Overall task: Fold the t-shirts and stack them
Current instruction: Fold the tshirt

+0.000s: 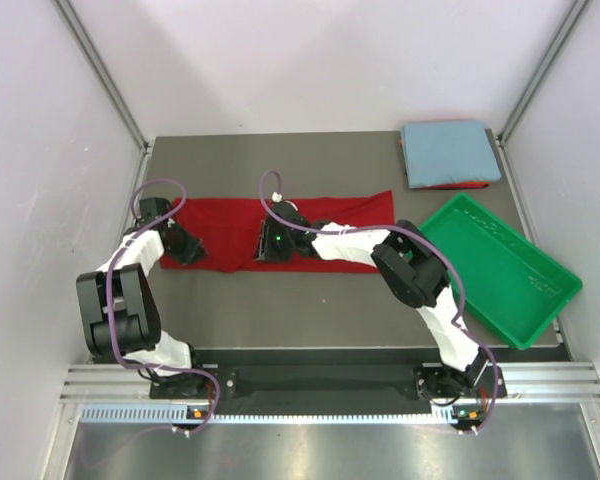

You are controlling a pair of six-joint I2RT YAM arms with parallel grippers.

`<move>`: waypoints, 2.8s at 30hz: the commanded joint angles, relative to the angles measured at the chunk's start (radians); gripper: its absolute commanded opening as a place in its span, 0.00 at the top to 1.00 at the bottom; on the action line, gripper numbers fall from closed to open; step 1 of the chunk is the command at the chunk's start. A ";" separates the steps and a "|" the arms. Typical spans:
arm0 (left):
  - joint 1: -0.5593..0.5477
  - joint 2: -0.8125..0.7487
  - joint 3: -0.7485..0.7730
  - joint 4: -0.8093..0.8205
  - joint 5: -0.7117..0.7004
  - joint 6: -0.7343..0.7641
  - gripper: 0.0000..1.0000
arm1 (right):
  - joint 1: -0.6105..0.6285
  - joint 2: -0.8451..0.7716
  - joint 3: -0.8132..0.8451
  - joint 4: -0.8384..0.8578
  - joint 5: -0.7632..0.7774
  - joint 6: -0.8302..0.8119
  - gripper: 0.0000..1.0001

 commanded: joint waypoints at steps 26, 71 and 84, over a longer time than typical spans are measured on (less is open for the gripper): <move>0.009 -0.130 0.054 -0.060 -0.184 0.011 1.00 | 0.009 -0.027 0.084 -0.018 0.029 -0.012 1.00; 0.009 0.161 0.358 -0.028 -0.268 0.072 1.00 | -0.148 0.146 0.309 0.143 -0.141 0.100 0.93; -0.025 0.232 0.485 -0.113 -0.358 0.160 0.78 | -0.184 0.098 0.311 0.115 -0.181 0.017 0.66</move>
